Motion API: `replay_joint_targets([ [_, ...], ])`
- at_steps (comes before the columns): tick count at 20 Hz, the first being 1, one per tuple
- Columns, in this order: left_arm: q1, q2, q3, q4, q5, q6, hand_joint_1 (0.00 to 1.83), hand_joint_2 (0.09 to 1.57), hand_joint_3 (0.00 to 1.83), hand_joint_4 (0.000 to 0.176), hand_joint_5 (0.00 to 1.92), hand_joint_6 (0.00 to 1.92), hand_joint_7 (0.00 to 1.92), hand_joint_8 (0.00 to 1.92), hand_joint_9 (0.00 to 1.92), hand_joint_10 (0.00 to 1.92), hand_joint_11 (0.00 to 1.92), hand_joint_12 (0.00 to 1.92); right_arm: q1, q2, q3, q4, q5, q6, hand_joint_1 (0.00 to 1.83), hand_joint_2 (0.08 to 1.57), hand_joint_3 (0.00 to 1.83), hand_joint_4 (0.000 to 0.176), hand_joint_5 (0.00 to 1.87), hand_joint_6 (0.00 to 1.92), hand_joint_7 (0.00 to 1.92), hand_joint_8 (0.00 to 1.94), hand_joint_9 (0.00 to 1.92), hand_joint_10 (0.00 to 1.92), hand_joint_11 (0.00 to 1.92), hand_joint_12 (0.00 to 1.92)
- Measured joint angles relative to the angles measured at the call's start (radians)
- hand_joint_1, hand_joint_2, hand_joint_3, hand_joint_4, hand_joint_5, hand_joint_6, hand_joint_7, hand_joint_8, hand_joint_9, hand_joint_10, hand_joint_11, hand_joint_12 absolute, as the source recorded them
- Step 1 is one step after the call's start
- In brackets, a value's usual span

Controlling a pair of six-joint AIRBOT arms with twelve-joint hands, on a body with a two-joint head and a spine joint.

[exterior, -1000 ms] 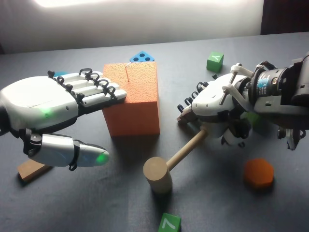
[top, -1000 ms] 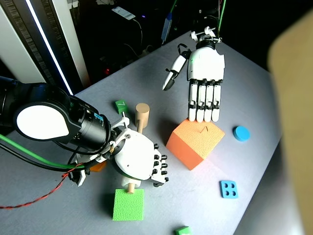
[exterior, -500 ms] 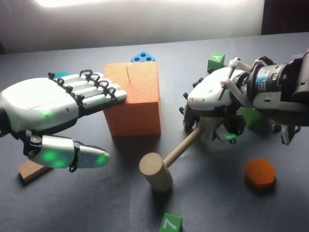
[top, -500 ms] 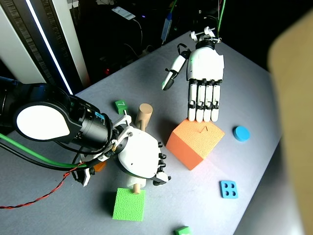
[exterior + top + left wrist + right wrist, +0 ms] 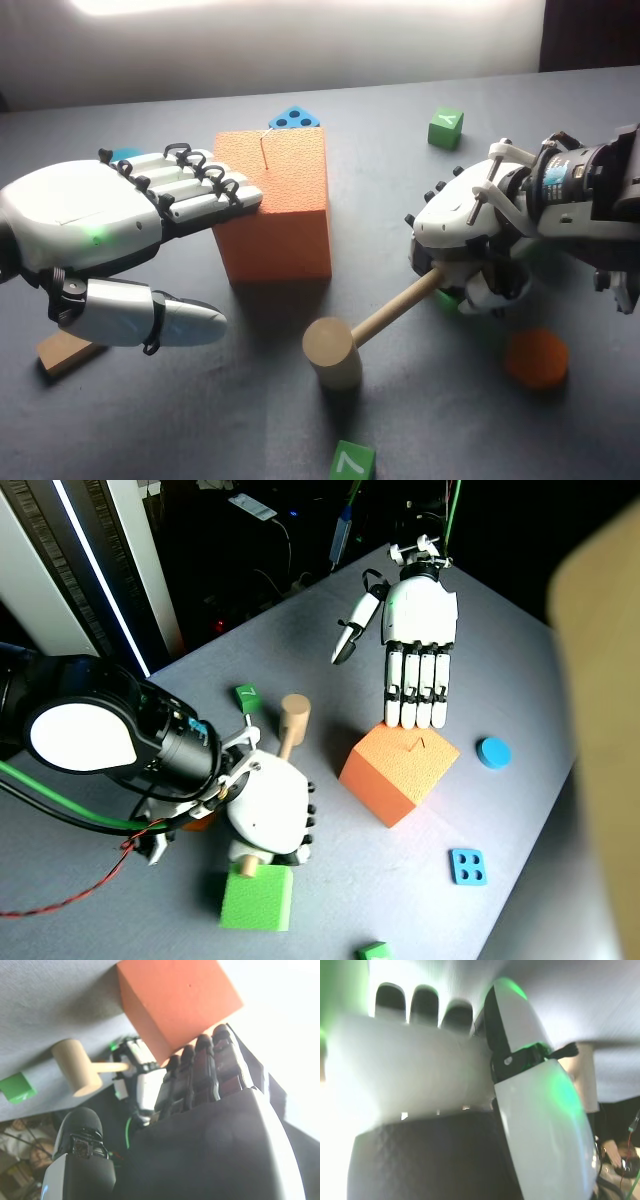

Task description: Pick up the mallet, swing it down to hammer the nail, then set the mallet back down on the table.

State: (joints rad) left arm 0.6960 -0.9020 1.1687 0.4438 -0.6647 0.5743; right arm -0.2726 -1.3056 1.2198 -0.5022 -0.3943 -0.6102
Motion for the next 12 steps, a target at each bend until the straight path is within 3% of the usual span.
replay_joint_targets([
  [3,0.000,0.000,0.000,0.000,0.000,0.000,0.00,1.18,0.00,0.000,0.04,0.00,0.03,0.00,0.01,0.00,0.00,0.00,0.000,0.007,-0.024,0.003,0.000,-0.015,0.68,1.39,0.02,0.000,0.83,1.92,0.98,1.94,1.02,1.92,1.08,1.92],
  [4,0.000,0.000,0.000,0.000,0.000,0.000,0.00,1.18,0.00,0.000,0.05,0.01,0.04,0.01,0.02,0.00,0.01,0.01,0.000,0.007,-0.026,0.006,0.003,-0.014,0.58,1.42,0.01,0.000,1.02,1.92,1.16,1.94,1.22,1.92,1.32,1.92],
  [6,0.000,0.000,0.000,0.000,0.000,0.000,0.00,1.18,0.00,0.000,0.06,0.01,0.06,0.01,0.04,0.01,0.02,0.01,0.002,0.008,-0.026,0.008,0.013,-0.014,0.55,1.44,0.01,0.000,1.07,1.92,1.32,1.94,1.42,1.92,1.56,1.92],
  [8,0.000,0.000,0.000,0.000,-0.001,0.000,0.00,1.19,0.01,0.000,0.08,0.01,0.08,0.02,0.06,0.02,0.03,0.02,0.005,0.010,-0.029,0.013,0.024,-0.007,0.62,1.47,0.01,0.000,1.15,1.92,1.43,1.94,1.55,1.92,1.73,1.92],
  [12,0.000,0.000,0.000,-0.002,-0.005,0.000,0.00,1.18,0.00,0.000,0.07,0.01,0.06,0.01,0.05,0.01,0.03,0.02,0.009,0.028,-0.049,0.016,0.039,-0.003,0.74,1.48,0.00,0.000,1.21,1.92,1.47,1.94,1.59,1.92,1.75,1.92],
])
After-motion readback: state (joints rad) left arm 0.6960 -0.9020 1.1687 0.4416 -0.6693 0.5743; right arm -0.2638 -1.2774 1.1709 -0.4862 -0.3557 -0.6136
